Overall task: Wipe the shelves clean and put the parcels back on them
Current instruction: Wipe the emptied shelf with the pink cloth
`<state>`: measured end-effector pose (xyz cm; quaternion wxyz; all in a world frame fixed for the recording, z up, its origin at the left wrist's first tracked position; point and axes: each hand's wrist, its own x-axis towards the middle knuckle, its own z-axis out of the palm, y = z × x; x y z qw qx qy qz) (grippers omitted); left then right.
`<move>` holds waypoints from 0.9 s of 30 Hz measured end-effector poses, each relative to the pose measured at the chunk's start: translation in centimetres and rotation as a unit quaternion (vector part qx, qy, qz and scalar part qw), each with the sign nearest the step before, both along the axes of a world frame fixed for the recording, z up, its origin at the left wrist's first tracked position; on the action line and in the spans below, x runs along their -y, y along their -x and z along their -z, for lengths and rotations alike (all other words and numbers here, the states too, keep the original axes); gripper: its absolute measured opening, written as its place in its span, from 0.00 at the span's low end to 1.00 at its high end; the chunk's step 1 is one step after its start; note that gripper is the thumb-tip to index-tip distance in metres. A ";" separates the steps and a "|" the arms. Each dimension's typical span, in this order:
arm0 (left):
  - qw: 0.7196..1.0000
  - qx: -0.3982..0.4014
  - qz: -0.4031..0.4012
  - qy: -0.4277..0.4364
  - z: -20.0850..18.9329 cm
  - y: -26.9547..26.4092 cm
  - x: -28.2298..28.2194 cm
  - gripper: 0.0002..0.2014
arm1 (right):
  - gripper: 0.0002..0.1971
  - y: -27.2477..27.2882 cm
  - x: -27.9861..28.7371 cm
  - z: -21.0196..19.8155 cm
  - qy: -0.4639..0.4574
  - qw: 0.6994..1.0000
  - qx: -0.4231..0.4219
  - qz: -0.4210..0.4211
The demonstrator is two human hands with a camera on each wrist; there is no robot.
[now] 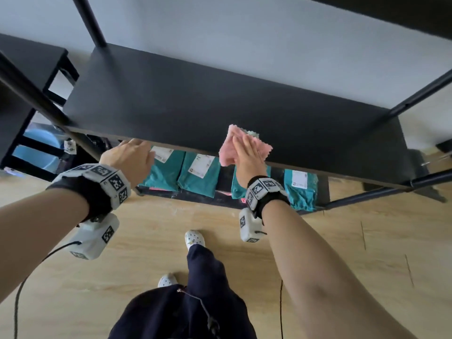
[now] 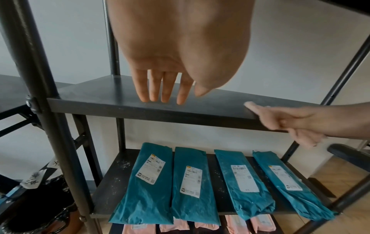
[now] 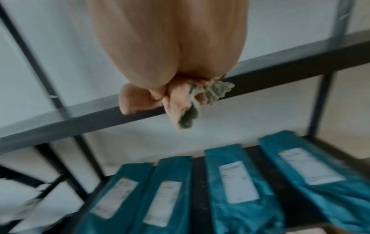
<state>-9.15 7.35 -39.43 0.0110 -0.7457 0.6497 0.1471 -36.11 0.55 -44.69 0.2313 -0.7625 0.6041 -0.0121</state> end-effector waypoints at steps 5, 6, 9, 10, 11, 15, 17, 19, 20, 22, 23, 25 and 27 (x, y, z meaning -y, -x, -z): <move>1.000 -0.007 0.011 -0.018 0.1 0.7 -0.8 0.16 | 0.37 9.2 0.5 -0.7 -0.017 0.986 -0.042 0.160; 1.000 -0.008 0.009 -0.021 0.1 0.6 -1.0 0.16 | 0.37 9.8 0.7 -0.9 -0.024 0.983 -0.057 0.171; 0.999 -0.020 -0.004 -0.024 0.3 -0.5 -1.2 0.17 | 0.36 9.1 1.7 -1.6 -0.052 0.975 -0.086 0.197; 0.999 -0.025 -0.011 -0.026 0.5 -1.1 -1.4 0.17 | 0.34 8.2 2.3 -2.0 -0.062 0.972 -0.086 0.208; 0.999 -0.029 -0.018 -0.029 0.7 -1.8 -1.6 0.17 | 0.33 7.2 2.9 -2.5 -0.072 0.971 -0.090 0.212; 0.998 -0.028 -0.050 -0.035 1.0 -4.8 -2.4 0.18 | 0.32 -0.2 5.4 -3.1 -0.070 0.985 -0.105 0.121; 0.997 -0.015 -0.068 -0.042 1.0 -6.3 -2.8 0.18 | 0.34 -5.6 6.1 -1.9 -0.033 0.995 -0.088 0.030; 0.995 -0.002 -0.087 -0.047 1.1 -7.8 -3.2 0.18 | 0.36 -11.3 6.1 -0.9 -0.022 0.997 -0.058 -0.038; 0.994 -0.001 -0.096 -0.048 1.2 -8.6 -3.4 0.17 | 0.37 -14.0 6.0 -0.6 -0.029 0.996 -0.046 -0.068; 0.992 -0.011 -0.113 -0.048 1.5 -9.8 -3.7 0.17 | 0.38 -19.1 5.3 -0.5 -0.040 0.990 -0.036 -0.134; 0.991 -0.016 -0.123 -0.046 1.6 -10.4 -3.8 0.17 | 0.39 -21.5 4.9 -0.5 -0.043 0.985 -0.035 -0.164; 0.989 -0.017 -0.143 -0.043 1.9 -11.3 -3.9 0.17 | 0.41 -25.5 4.2 -0.6 -0.062 0.976 -0.035 -0.206; 0.987 -0.017 -0.156 -0.046 2.1 -12.1 -3.9 0.18 | 0.43 -28.6 3.9 -0.7 -0.085 0.966 -0.037 -0.242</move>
